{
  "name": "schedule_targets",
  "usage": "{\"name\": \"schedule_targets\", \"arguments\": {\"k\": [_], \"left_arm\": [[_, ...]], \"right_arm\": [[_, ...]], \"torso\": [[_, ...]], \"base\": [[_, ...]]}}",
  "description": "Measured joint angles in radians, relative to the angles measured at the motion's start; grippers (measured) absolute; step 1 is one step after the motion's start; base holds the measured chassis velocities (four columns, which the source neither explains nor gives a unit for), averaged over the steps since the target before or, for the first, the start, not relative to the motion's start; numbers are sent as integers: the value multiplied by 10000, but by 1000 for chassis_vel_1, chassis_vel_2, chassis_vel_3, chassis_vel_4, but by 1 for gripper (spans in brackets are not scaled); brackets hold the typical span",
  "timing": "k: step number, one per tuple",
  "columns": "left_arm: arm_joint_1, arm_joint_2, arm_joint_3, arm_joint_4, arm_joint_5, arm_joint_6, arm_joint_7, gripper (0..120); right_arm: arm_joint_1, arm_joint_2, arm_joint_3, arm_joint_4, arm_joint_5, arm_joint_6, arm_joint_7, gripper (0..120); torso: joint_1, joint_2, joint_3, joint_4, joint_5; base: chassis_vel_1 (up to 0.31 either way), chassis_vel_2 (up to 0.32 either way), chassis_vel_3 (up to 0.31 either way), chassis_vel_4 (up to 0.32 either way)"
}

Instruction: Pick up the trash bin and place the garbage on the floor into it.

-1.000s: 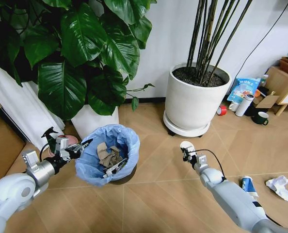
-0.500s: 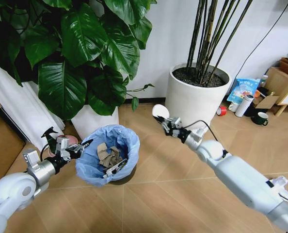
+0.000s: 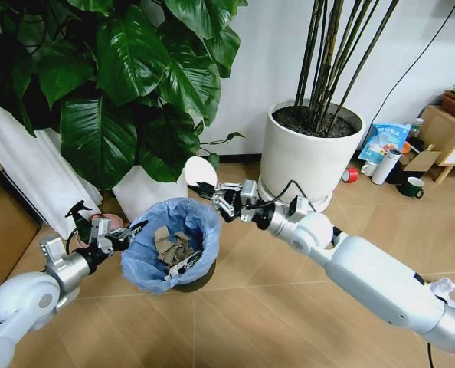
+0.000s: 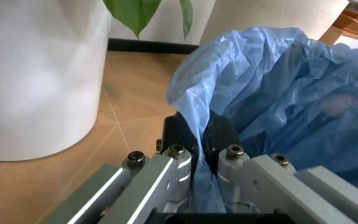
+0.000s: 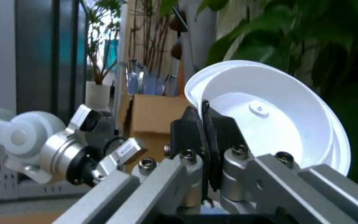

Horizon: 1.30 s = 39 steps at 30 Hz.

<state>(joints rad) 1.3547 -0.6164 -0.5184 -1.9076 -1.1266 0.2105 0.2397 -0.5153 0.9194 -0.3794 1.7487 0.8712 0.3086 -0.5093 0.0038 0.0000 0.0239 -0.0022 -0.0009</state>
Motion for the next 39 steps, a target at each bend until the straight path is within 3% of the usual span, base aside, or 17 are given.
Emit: {"name": "schedule_targets", "arguments": {"k": [8,22,26,27,32,39], "left_arm": [[26,4,-73,-90,-45,10,-27,0],[51,15,-116,-259,-129,36,-66,0],[76,44,-141,-304,-193,52,-79,0],[103,75,-140,-360,-244,80,-109,0],[139,84,-112,-429,-273,111,-147,0],[169,57,-101,-430,-256,116,-164,0]], "right_arm": [[-146,5,-976,-31,787,-314,866,0],[264,-399,-2065,86,547,-581,976,0],[368,-484,-2261,132,539,-674,1042,11],[474,-529,-2412,136,542,-763,1160,19],[683,-530,-2604,122,548,-935,1382,32],[935,-504,-2663,116,201,-1302,1649,61]], "torso": [[0,0,0,-1,1],[0,0,0,0,1],[0,0,0,-1,1],[0,0,1,-1,1],[0,0,1,-1,1],[0,0,0,0,1]], "base": [[0,0,0,0],[0,0,0,0],[0,0,0,0],[0,0,0,0],[0,0,0,0],[0,0,0,0]]}}
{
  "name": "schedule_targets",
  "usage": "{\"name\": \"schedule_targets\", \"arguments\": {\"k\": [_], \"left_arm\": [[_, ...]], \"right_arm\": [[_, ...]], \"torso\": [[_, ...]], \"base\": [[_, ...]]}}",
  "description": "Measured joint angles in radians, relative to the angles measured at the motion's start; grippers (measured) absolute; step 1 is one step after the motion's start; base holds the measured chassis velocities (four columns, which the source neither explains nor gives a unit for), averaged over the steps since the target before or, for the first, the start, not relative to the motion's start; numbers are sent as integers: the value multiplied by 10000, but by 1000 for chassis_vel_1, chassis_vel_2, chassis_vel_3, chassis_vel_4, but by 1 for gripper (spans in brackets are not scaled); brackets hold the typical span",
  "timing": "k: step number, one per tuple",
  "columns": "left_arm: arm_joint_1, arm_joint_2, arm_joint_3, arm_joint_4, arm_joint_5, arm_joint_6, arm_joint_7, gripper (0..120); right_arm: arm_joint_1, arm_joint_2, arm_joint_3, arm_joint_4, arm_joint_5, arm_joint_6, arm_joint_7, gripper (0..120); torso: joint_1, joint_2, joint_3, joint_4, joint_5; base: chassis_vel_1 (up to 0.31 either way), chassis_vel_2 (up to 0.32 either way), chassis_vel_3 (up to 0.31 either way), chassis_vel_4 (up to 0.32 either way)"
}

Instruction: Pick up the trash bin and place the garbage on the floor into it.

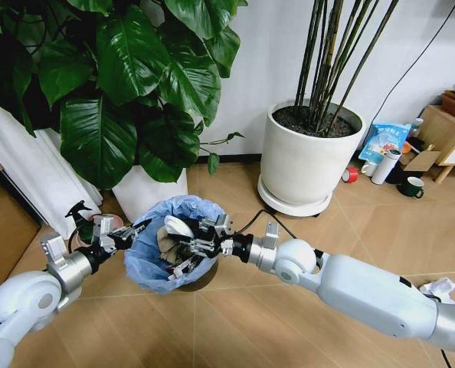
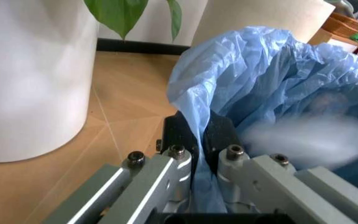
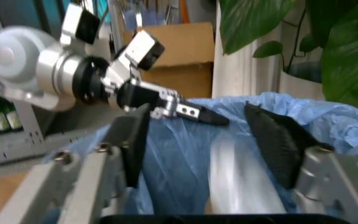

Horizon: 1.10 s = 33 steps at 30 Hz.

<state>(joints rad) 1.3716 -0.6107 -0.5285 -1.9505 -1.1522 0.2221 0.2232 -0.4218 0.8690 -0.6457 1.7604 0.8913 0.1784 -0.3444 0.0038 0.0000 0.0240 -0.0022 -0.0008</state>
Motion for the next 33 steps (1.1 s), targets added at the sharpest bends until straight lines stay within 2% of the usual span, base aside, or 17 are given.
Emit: {"name": "schedule_targets", "arguments": {"k": [3,5,7,10,15,20,21,22,25,26,28,30,31,32,33], "left_arm": [[-6,14,-11,3,0,0,0,0],[-36,25,-25,24,-1,0,0,0],[-43,24,-25,25,-3,0,-1,0],[-62,25,-24,27,-56,8,-94,0],[37,53,-61,59,-6,12,-110,0],[162,-65,-265,-85,128,25,-101,0],[162,-65,-265,-85,128,25,-101,0],[208,-109,-355,-110,183,26,-85,0],[341,-163,-545,-178,275,28,-21,0],[341,-163,-545,-178,275,28,-21,0],[409,-177,-689,-253,290,31,-6,0],[477,-203,-833,-330,298,33,1,0],[558,-243,-940,-380,312,38,2,0],[558,-243,-940,-380,312,38,2,0],[630,-278,-1026,-411,353,39,5,0]], "right_arm": [[25,-15,48,21,-125,-76,62,67],[96,-65,115,79,-525,-153,122,79],[99,-81,142,114,-615,-166,141,82],[-112,-183,471,466,-363,-263,469,96],[-489,-407,1412,816,66,-503,877,100],[-1531,-1442,3512,758,423,-868,1790,100],[-1531,-1442,3512,758,423,-868,1790,100],[-2137,-1751,4324,614,432,-970,2010,100],[-4068,-2005,6246,304,88,-1255,2847,100],[-4068,-2005,6246,304,88,-1255,2847,100],[-5407,-1818,7502,57,-457,-1331,3323,100],[-6403,-1449,8450,-61,-882,-1324,3665,100],[-7228,-1080,9178,-144,-1210,-1372,3864,100],[-7228,-1080,9178,-144,-1210,-1372,3864,100],[-7830,-750,9711,-218,-1497,-1400,3966,100]], "torso": [[0,0,0,0,0],[0,0,0,-1,0],[0,0,0,0,0],[0,0,0,1,1],[0,0,0,0,2],[0,0,-1,1,2],[0,0,-1,1,2],[0,0,0,-2,3],[0,0,-1,-4,2],[0,0,-1,-4,2],[0,0,0,-8,11],[-1,1,-2,-4,4],[0,0,-1,-3,8],[0,0,-1,-3,8],[0,1,-2,0,11]], "base": [[0,0,0,0],[0,0,0,0],[0,0,0,0],[0,0,0,0],[0,0,0,0],[0,0,0,0],[0,0,0,0],[0,0,0,0],[0,0,0,0],[0,0,0,0],[0,0,0,0],[0,0,0,0],[0,0,0,0],[0,0,0,0],[0,0,0,0]]}}
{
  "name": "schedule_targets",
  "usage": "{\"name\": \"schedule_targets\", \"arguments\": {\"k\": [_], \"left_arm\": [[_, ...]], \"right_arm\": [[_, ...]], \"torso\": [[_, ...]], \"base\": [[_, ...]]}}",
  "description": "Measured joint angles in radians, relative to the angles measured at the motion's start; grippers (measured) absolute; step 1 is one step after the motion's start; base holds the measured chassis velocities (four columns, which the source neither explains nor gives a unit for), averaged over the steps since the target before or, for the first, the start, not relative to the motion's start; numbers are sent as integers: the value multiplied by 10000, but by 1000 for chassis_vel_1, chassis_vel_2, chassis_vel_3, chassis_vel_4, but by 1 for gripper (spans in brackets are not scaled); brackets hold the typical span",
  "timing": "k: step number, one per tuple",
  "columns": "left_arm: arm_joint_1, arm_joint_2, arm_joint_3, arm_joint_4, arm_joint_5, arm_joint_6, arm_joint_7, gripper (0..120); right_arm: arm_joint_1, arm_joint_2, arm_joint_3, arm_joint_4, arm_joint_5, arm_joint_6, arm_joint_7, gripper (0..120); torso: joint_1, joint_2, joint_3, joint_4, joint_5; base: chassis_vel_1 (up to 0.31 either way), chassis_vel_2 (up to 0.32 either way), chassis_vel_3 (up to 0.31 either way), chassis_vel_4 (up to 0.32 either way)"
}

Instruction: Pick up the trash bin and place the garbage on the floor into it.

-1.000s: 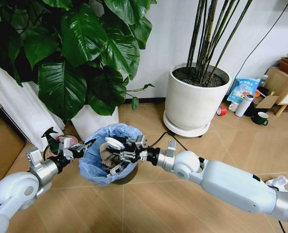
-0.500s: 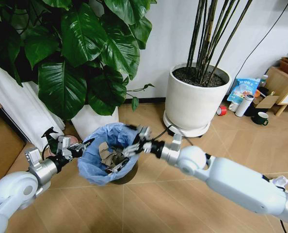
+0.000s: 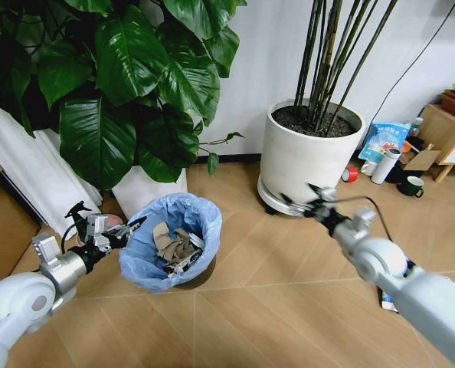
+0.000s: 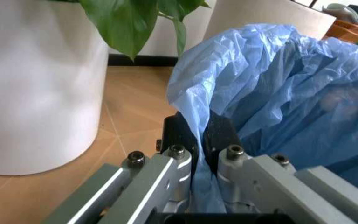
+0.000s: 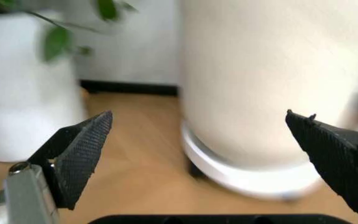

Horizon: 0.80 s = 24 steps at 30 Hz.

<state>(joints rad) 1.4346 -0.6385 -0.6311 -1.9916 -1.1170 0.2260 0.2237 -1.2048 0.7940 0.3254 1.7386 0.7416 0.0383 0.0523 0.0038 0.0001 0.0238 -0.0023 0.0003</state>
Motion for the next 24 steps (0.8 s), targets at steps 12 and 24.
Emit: {"name": "schedule_targets", "arguments": {"k": [12,24], "left_arm": [[192,-129,-251,-188,128,21,-71,0],[534,-453,-501,-296,302,22,-8,0]], "right_arm": [[-2137,1791,2426,-2001,-1890,215,319,100],[-2387,2732,2616,-2991,-2586,1707,129,100]], "torso": [[0,0,1,-1,-11],[0,0,1,0,-13]], "base": [[0,0,0,0],[0,0,0,0]]}}
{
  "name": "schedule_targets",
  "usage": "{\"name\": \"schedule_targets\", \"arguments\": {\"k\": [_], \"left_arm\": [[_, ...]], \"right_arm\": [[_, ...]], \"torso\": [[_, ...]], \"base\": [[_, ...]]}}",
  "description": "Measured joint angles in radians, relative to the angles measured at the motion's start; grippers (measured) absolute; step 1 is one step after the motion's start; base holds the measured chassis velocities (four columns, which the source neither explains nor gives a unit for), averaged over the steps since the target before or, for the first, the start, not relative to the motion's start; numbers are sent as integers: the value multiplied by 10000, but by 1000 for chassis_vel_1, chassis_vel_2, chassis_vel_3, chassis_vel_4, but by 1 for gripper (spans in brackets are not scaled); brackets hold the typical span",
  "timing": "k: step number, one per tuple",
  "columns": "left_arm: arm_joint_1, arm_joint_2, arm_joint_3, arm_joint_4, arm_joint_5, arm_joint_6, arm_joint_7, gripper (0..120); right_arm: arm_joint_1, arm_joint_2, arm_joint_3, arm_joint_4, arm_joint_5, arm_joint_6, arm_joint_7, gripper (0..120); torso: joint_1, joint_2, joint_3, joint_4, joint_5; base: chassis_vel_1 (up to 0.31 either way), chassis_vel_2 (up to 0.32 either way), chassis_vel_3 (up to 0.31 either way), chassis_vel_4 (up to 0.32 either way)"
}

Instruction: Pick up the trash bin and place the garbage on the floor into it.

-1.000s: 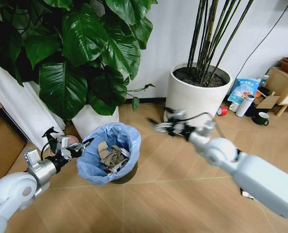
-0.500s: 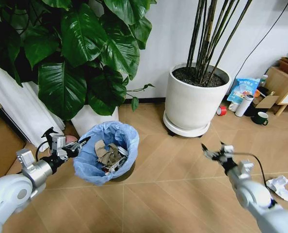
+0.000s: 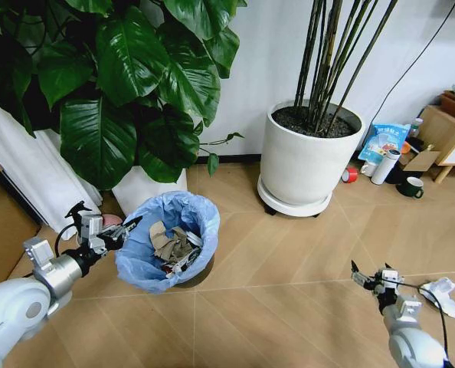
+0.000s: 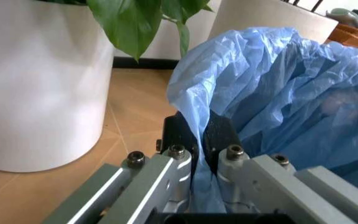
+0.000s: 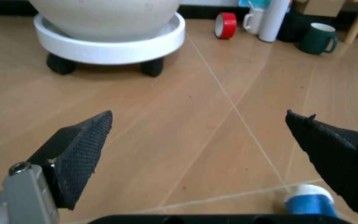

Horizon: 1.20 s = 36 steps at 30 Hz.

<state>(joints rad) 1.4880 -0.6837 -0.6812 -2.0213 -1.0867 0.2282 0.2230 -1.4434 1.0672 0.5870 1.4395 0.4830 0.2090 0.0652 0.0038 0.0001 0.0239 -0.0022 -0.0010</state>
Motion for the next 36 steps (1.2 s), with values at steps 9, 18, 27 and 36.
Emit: {"name": "schedule_targets", "arguments": {"k": [9,18,27,36], "left_arm": [[306,-355,-420,-5,210,-45,175,0],[444,-641,-643,89,344,-92,277,0],[385,-1072,-721,161,504,-106,301,0],[468,-1457,-1104,238,632,-143,466,0]], "right_arm": [[305,1229,469,-103,-372,1422,-1141,100],[165,1747,1509,267,-845,2531,-2387,100],[-166,2054,2176,941,-814,3287,-3159,100],[-517,2330,2344,1953,-801,3530,-3394,100]], "torso": [[1,0,1,0,3],[1,0,1,0,0],[1,-1,1,-1,0],[1,0,0,-1,3]], "base": [[0,0,0,0],[0,0,0,0],[0,0,0,0],[0,0,0,0]]}}
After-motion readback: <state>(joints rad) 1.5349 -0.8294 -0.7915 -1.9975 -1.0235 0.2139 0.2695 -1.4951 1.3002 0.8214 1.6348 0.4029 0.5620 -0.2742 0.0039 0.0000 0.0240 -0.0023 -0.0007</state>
